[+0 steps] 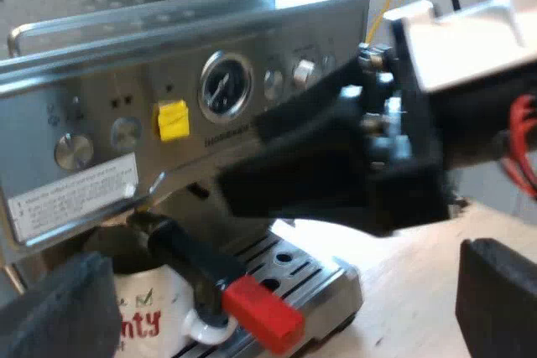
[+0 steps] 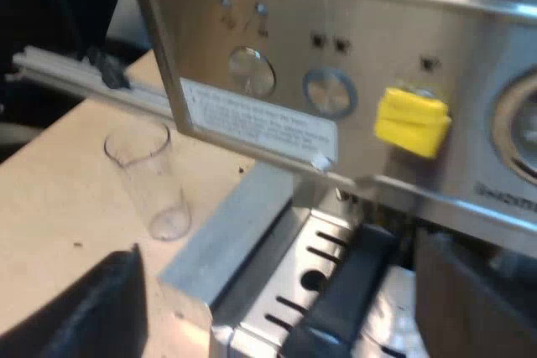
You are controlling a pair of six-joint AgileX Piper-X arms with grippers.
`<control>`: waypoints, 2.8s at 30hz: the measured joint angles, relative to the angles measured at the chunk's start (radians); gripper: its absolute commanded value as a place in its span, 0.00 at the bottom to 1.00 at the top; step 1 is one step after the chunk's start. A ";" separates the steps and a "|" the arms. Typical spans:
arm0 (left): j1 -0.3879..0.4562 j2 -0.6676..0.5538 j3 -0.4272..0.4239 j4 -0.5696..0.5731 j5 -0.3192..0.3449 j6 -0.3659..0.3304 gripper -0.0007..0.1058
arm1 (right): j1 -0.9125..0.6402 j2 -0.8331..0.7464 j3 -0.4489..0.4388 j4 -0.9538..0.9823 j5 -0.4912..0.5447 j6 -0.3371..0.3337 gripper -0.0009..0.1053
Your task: Place mug into machine
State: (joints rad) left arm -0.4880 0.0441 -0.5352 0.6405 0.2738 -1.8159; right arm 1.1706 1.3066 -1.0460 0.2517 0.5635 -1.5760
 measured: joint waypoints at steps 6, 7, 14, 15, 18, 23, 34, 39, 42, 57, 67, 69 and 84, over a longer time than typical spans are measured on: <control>0.000 0.018 -0.054 0.000 -0.098 -0.089 0.77 | -0.024 -0.137 0.000 0.099 -0.026 -0.063 0.67; 0.000 0.038 -0.066 -0.007 -0.126 -0.103 0.77 | -0.047 -0.163 -0.008 0.125 -0.043 -0.067 0.67; 0.012 0.228 -0.153 -0.010 -0.160 -0.116 0.77 | -0.206 -0.267 -0.091 0.347 -0.073 -0.069 0.67; 0.035 0.279 -0.183 -0.013 -0.161 -0.115 0.77 | -0.233 -0.285 -0.101 0.380 -0.073 -0.069 0.67; 0.112 0.353 -0.251 -0.007 -0.158 -0.115 0.77 | -0.304 -0.344 -0.105 0.457 -0.082 -0.069 0.67; 0.288 0.431 -0.339 -0.009 -0.095 -0.115 0.77 | -0.476 -0.465 -0.105 0.567 -0.102 -0.071 0.67; 0.534 0.404 -0.364 0.097 -0.018 -0.085 0.77 | -0.952 -0.608 -0.105 0.750 -0.264 -0.164 0.67; 0.520 0.330 -0.364 0.159 -0.018 -0.061 0.77 | -1.117 -0.700 -0.105 0.762 -0.323 -0.226 0.67; 0.497 0.271 -0.364 0.183 -0.015 -0.031 0.77 | -1.132 -0.780 -0.106 0.762 -0.337 -0.235 0.67; 0.463 -0.060 -0.369 0.408 -0.014 0.022 0.77 | -1.132 -1.156 -0.076 0.784 -0.352 -0.235 0.67; 0.463 -0.060 -0.376 0.610 -0.019 0.022 0.77 | -1.132 -1.325 0.074 0.867 -0.356 -0.204 0.67; 0.463 -0.060 -0.376 0.623 -0.038 0.022 0.77 | -1.132 -1.323 0.099 0.900 -0.377 -0.200 0.67; 0.463 -0.057 -0.117 0.469 -0.120 0.022 0.77 | -1.132 -1.319 0.351 0.830 -0.447 -0.220 0.67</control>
State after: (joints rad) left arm -0.0252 -0.0134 -0.6527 1.1099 0.1541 -1.7938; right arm 0.0389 -0.0124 -0.6953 1.0814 0.1168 -1.7958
